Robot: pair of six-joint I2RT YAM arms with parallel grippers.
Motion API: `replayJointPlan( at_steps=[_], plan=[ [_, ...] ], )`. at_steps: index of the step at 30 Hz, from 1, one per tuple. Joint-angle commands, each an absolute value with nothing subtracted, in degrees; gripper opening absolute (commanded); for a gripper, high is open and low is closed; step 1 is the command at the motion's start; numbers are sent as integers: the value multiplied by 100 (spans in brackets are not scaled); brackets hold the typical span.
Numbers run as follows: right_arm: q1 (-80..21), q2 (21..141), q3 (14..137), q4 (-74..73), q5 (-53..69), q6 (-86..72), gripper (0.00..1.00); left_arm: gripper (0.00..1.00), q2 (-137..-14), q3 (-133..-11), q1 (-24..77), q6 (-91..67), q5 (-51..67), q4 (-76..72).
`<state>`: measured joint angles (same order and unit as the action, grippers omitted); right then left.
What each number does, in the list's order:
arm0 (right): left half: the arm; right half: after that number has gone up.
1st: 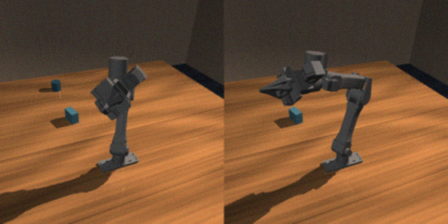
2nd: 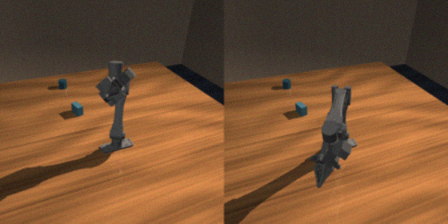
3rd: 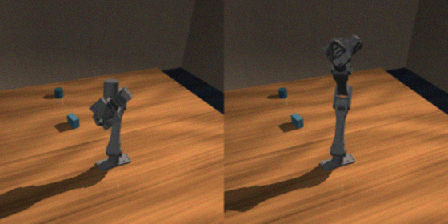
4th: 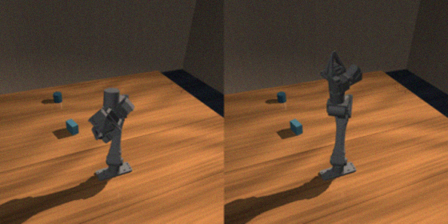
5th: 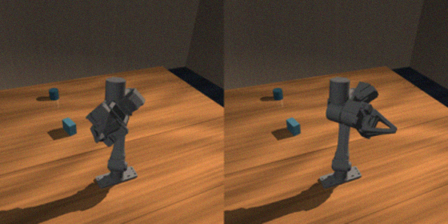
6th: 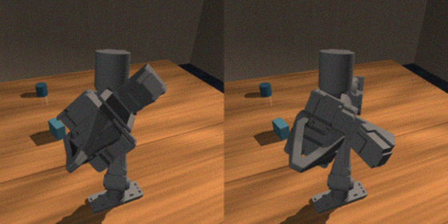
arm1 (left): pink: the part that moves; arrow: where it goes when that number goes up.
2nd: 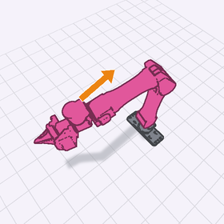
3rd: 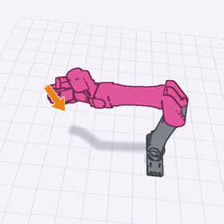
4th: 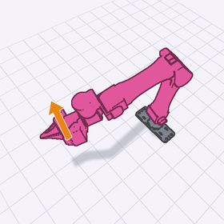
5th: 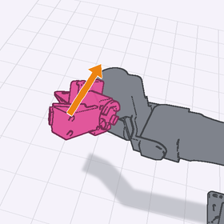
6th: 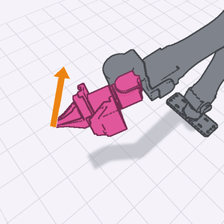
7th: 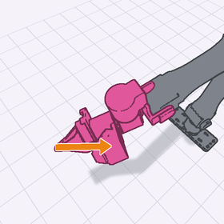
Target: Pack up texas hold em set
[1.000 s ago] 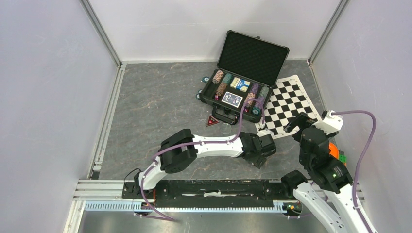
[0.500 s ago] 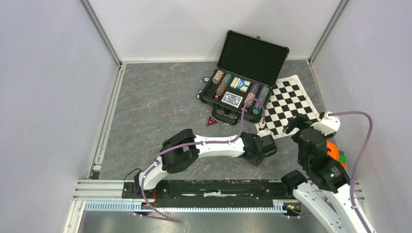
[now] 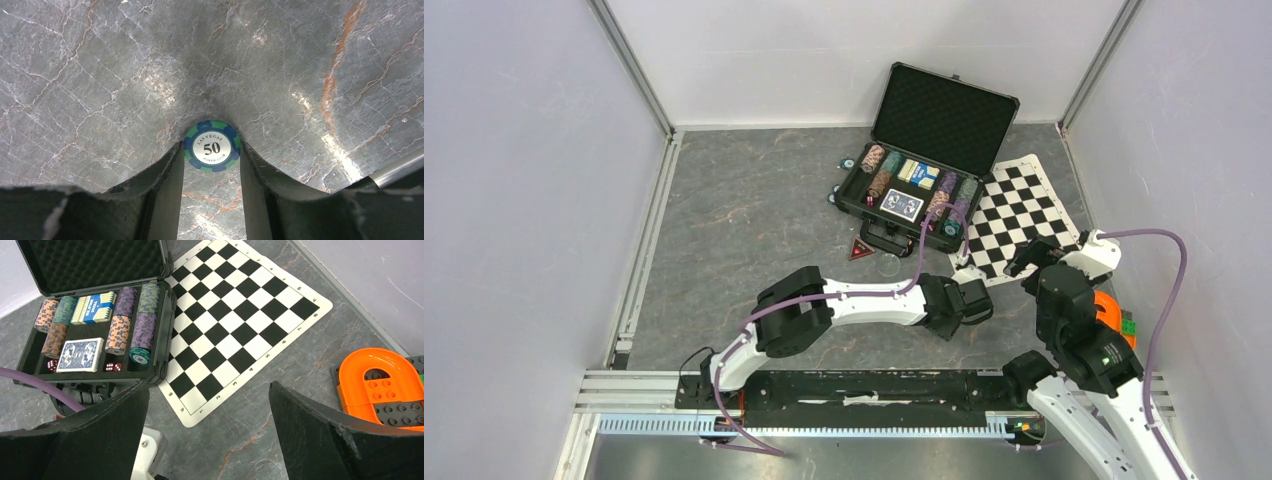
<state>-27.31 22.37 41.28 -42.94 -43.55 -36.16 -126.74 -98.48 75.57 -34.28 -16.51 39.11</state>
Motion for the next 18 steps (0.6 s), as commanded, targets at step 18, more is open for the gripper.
replayJointPlan(
  at_steps=[18],
  plan=[
    [-2733, 4495, 2783, -2771, -633, -2932, 90, 38, -10909, -7363, 7073, -2951, -1989, 3243]
  ],
)
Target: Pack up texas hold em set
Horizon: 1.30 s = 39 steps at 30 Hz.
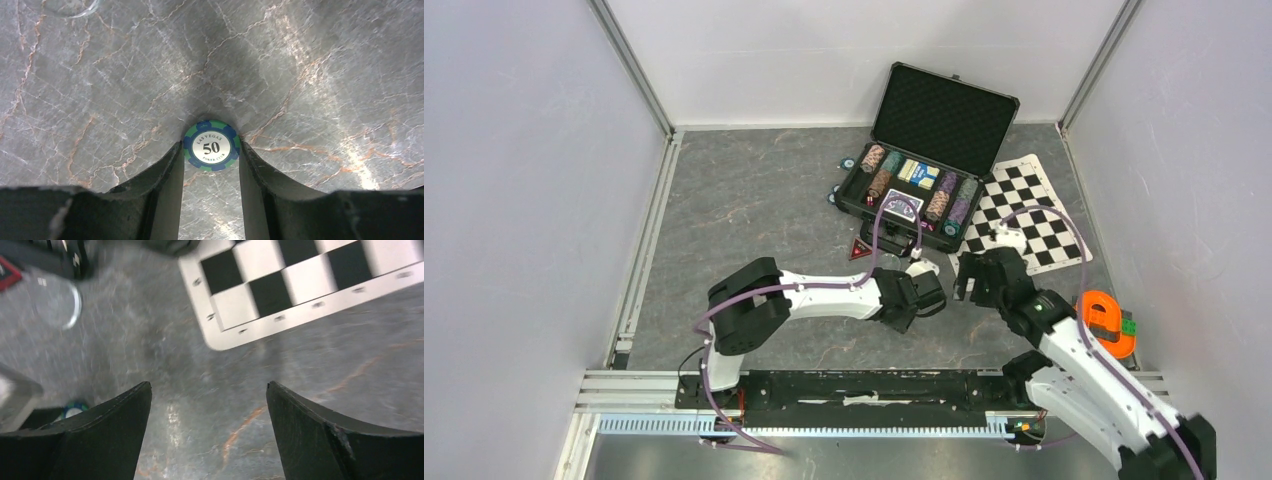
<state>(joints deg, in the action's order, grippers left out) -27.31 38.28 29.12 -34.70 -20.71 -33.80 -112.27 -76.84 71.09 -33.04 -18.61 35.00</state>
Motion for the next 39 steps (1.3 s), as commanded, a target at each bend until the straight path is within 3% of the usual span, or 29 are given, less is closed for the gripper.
replayJointPlan(
  at_steps=[1, 5, 11, 15, 25, 32, 39],
  plan=[
    [-2725, 4557, 2689, -2581, -411, -2892, 88, 38, -10853, -7283, 7056, -2915, -1972, 3182],
    [-2653, 4584, 2324, -1827, 556, -2896, 80, 36, -10503, -6809, 7035, -2789, -1952, 2675],
    [-2375, 5535, 2317, -1266, 2051, -2680, 65, 36, -9933, -5904, 7036, -2400, -1864, 1438],
    [-2268, 6299, 2255, -717, 3138, -2633, 62, 35, -9757, -5602, 7041, -2269, -1846, 1064],
    [-2259, 6934, 2308, -150, 3626, -2872, 61, 36, -9309, -5225, 7028, -2100, -1701, 540],
    [-2259, 6801, 2478, -410, 3223, -2853, 61, 34, -9657, -6143, 6832, -2198, -1445, 2019],
    [-2259, 6947, 2256, 292, 3907, -3180, 61, 35, -9386, -5854, 6825, -2109, -1228, 1627]
  ],
)
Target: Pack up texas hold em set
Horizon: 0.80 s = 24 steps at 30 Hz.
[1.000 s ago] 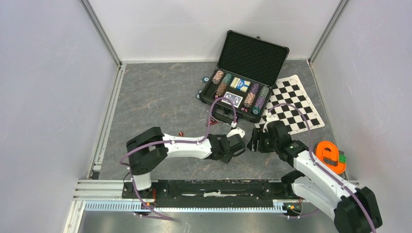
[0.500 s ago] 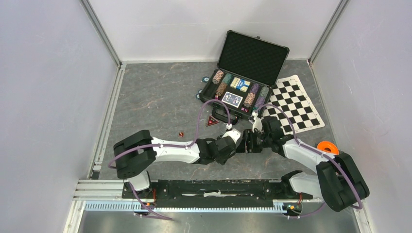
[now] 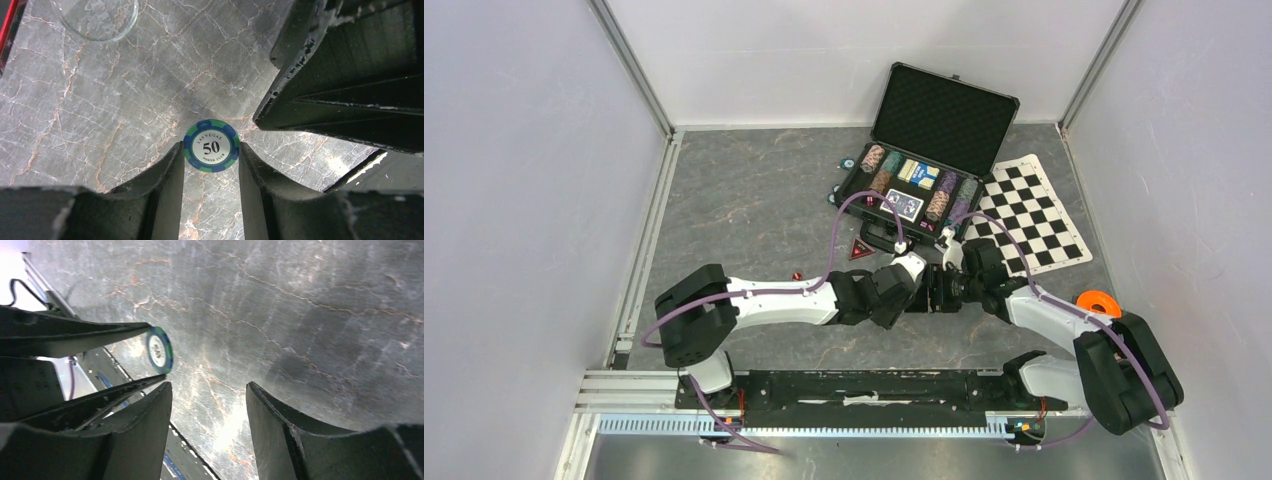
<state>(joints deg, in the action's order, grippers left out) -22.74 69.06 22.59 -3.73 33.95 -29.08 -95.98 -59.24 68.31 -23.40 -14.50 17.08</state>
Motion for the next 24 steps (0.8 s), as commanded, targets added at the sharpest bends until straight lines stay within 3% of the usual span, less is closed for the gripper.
replayJointPlan(
  at_steps=[1, 24],
  plan=[
    [-2246, 6959, 2254, 379, 3993, -3249, 61, 35, -9385, -5853, 6828, -2109, -1199, 1616],
    [-2136, 7595, 2182, 837, 4755, -3725, 59, 36, -9090, -5695, 6832, -1812, -626, 1049]
  ],
)
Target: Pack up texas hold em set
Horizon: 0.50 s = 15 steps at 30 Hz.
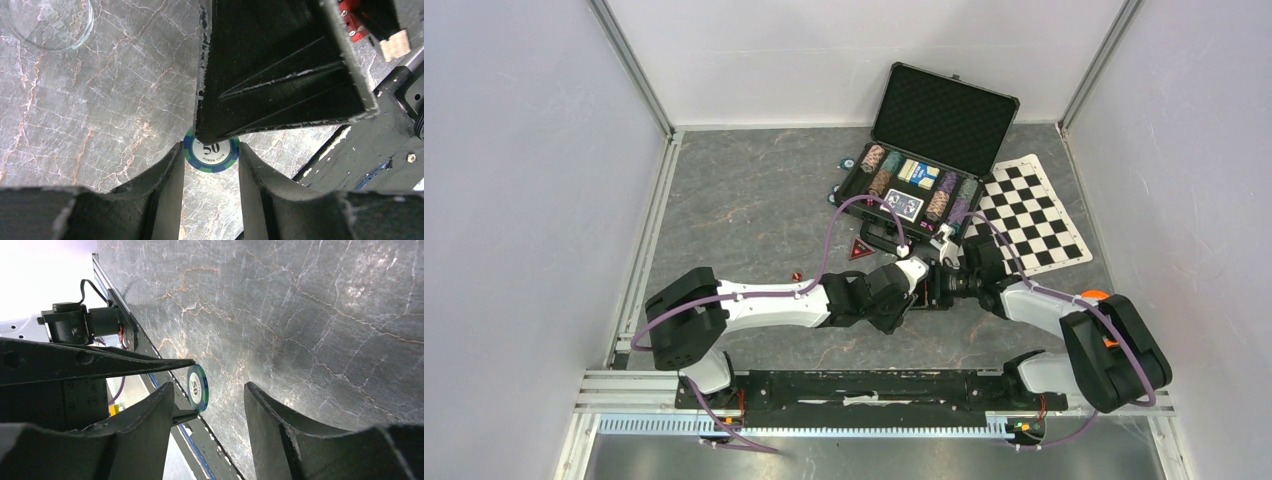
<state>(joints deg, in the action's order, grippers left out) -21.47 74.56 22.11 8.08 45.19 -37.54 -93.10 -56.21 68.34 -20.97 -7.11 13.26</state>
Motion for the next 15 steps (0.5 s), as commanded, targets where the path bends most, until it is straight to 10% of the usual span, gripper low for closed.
replayJointPlan(
  at_steps=[1, 15],
  plan=[
    [-2136, 7625, 2170, 880, 4799, -3746, 56, 35, -9088, -5696, 6829, -1811, -621, 1031],
    [-2139, 7809, 2058, 1290, 5308, -4146, 39, 35, -9261, -5831, 6832, -1762, -561, 878]
  ],
)
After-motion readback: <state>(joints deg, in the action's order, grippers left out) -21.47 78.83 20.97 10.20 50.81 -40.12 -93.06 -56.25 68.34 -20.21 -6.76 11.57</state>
